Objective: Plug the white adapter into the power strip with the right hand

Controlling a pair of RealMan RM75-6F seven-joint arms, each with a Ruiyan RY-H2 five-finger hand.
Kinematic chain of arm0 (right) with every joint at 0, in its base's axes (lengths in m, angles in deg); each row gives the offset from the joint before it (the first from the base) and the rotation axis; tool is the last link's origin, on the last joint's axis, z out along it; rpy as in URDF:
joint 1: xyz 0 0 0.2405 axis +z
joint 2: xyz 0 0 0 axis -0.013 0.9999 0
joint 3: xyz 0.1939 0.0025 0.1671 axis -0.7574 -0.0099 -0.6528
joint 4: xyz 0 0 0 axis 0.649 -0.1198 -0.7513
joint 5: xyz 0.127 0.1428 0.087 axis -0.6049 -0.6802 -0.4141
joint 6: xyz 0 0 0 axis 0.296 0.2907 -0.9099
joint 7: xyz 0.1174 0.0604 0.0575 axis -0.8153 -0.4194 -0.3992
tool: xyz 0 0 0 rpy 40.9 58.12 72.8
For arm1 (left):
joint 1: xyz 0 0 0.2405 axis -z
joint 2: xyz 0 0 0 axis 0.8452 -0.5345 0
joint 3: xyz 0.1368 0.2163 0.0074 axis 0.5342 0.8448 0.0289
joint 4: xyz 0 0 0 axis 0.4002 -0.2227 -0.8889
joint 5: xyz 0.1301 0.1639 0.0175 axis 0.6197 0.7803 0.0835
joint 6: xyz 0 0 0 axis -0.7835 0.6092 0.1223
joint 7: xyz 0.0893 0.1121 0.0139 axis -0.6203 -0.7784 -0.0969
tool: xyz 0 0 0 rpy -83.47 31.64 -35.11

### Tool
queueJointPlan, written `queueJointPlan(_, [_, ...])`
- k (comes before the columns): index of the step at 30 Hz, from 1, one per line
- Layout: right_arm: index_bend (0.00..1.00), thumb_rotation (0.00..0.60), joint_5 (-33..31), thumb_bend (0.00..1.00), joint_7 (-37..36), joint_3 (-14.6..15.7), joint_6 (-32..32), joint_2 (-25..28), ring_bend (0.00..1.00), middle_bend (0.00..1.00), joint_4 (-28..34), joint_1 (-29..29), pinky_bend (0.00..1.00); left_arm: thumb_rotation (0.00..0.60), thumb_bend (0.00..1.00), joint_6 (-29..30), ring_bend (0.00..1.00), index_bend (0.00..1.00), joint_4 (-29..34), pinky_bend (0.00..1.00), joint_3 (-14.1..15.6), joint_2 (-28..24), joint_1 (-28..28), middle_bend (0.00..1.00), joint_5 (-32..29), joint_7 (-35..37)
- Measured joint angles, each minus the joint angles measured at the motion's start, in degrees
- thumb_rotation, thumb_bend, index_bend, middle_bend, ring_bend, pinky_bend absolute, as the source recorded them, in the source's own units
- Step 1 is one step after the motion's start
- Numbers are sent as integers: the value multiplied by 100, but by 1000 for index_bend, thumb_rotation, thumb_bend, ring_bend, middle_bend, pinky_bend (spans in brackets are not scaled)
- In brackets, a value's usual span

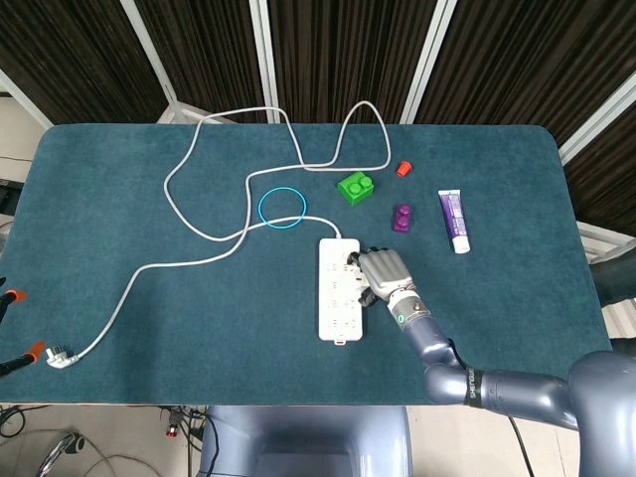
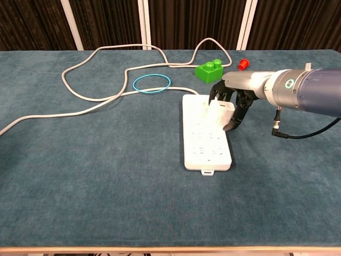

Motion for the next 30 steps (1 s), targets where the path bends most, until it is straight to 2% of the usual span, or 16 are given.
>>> queueJointPlan(6, [124, 600, -65, 188, -78, -82, -2, 220, 151, 100, 245, 19, 205, 600, 136, 0, 41, 298, 1, 106, 2, 5, 1, 102, 0, -11])
queueJointPlan(12, [123, 600, 51, 188, -308, -173, -57, 688, 149, 99, 742, -90, 206, 600, 136, -16, 41, 299, 8, 106, 16, 11, 9, 102, 16, -25])
queueJointPlan(19, [167, 600, 582, 188, -665, -204, -214, 1327, 129, 99, 1434, -397, 201, 600, 136, 8, 41, 301, 27, 106, 30, 12, -1, 102, 51, -32])
queueJointPlan(23, [203, 600, 945, 188, -810, -113, -283, 1636, 114, 90, 1748, -598, 191, 600, 136, 3, 41, 302, 38, 106, 48, 19, 1, 102, 77, -57])
queueJointPlan(30, [224, 600, 1357, 187, -899, 164, -333, 1733, 96, 62, 1913, -812, 165, 600, 136, 13, 41, 303, 44, 106, 59, 33, -2, 102, 91, -91])
